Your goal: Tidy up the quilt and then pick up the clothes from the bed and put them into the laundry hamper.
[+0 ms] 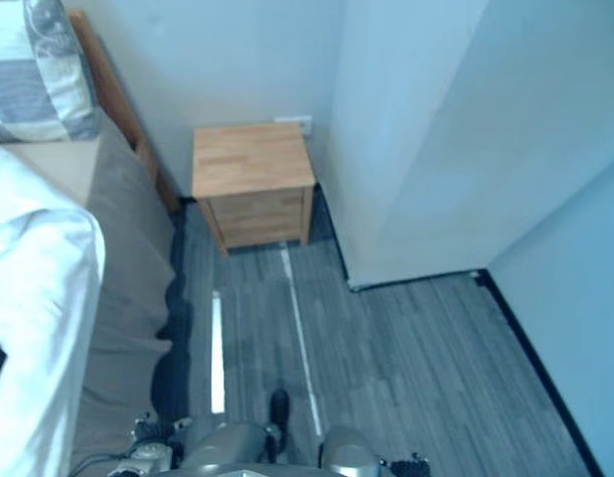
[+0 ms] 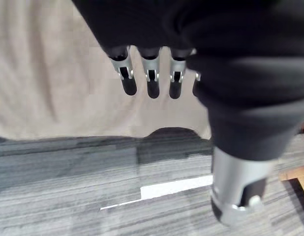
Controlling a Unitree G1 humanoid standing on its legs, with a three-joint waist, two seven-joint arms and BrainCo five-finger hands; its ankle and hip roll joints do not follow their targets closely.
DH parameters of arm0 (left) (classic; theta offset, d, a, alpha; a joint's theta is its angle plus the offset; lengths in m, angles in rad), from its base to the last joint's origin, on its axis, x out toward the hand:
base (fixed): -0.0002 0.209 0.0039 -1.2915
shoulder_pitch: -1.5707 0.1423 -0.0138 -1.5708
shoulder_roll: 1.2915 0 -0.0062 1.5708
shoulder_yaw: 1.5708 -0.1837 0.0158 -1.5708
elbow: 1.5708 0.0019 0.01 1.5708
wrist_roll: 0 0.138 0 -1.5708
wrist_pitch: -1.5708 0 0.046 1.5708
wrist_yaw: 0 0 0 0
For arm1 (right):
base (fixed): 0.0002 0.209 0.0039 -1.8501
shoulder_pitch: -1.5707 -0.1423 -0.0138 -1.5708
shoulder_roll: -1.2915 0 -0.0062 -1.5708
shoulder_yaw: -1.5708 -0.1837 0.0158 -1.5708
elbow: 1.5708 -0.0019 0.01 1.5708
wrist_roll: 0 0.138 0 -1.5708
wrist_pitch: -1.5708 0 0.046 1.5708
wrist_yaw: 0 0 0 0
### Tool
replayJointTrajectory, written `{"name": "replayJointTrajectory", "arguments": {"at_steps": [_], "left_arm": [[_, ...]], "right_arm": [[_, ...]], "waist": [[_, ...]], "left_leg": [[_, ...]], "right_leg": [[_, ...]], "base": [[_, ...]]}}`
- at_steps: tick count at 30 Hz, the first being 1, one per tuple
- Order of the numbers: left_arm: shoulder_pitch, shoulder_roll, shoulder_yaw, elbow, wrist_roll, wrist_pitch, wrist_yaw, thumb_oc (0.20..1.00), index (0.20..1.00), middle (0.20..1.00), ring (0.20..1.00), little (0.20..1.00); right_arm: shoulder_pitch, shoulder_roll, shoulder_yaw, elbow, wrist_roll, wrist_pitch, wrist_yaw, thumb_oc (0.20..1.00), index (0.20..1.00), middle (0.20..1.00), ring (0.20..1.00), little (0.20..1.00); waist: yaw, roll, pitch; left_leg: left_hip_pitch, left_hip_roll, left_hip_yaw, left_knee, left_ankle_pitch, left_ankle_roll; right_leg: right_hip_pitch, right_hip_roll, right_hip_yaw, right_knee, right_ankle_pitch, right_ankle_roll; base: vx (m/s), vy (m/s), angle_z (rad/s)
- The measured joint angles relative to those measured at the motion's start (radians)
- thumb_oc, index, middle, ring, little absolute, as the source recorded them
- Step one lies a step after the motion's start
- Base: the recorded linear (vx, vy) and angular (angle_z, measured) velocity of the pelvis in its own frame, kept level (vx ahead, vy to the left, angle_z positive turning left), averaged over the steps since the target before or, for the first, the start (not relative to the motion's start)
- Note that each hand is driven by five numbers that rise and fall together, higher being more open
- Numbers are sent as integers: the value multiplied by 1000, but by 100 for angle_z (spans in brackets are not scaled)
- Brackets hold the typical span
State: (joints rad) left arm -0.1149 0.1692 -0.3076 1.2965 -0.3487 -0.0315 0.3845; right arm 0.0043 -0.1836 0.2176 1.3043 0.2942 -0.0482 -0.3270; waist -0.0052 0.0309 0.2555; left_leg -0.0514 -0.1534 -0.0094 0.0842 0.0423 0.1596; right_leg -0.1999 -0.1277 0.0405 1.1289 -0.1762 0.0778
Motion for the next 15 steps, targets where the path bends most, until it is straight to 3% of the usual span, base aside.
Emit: {"name": "replayJointTrajectory", "arguments": {"at_steps": [2,3,6,7,9,11,12,13,15], "left_arm": [[1,7,-6,-1,-1,16,4,1000,1000,1000,1000,1000],[3,15,-7,0,-1,25,3,1000,1000,1000,1000,1000],[26,10,-43,25,8,29,-10,1000,1000,1000,1000,1000],[25,10,-46,34,9,29,-12,1000,1000,1000,1000,1000],[31,10,-34,56,-3,32,-17,1000,1000,1000,1000,1000],[53,11,-19,55,-3,34,-17,1000,1000,1000,1000,1000],[81,9,-6,45,1,38,-17,1000,1000,1000,1000,1000],[104,2,-2,36,18,49,-18,1000,1000,1000,1000,1000],[106,-8,-20,14,51,58,-18,1000,1000,1000,1000,1000]], "right_arm": [[-2,-19,36,-2,1,4,4,1000,1000,1000,1000,1000],[-2,-15,40,1,1,3,6,1000,1000,1000,1000,1000],[3,1,79,10,26,-9,11,1000,1000,1000,1000,1000],[0,4,81,11,32,-18,14,1000,1000,1000,1000,1000],[18,15,63,13,38,-25,23,1000,1000,1000,1000,1000],[27,22,40,26,38,-24,23,1000,1000,1000,1000,1000],[28,32,22,37,38,-22,22,1000,1000,1000,1000,1000],[34,33,13,50,40,-22,19,1000,1000,1000,1000,1000],[53,19,-8,50,39,-17,12,1000,1000,1000,1000,1000]], "waist": [[9,14,-11],[10,10,-12],[-2,-16,-36],[-9,-33,-41],[-40,-54,-46],[-70,-63,-42],[-69,-64,-43],[-80,-47,-57],[-74,-16,-74]], "left_leg": [[7,7,3,3,-8,-16],[22,10,-2,0,-17,-30],[26,-6,-44,-28,-49,-58],[28,-14,-59,-36,-49,-58],[68,-40,-88,-95,-50,-61],[108,-57,-88,-105,-28,-46],[134,-74,-106,-108,-54,-28],[150,-78,-143,-97,-85,-11],[176,-67,-175,-92,-96,-27]], "right_leg": [[-86,-6,-32,-43,-10,-10],[-109,6,-47,-185,-13,-14],[-109,103,-57,-746,-5,-15],[-113,120,-60,-843,13,-14],[-120,154,-48,-1036,121,-13],[-118,153,-31,-1057,186,-19],[-114,159,-25,-1021,203,-26],[-113,165,3,-949,195,-40],[-94,173,13,-906,199,-45]], "base": [[260,-74,7],[292,-174,12],[286,-91,27],[369,-6,73],[340,-16,86],[441,-94,73],[521,-154,66],[387,-123,58],[371,-99,51]]}}
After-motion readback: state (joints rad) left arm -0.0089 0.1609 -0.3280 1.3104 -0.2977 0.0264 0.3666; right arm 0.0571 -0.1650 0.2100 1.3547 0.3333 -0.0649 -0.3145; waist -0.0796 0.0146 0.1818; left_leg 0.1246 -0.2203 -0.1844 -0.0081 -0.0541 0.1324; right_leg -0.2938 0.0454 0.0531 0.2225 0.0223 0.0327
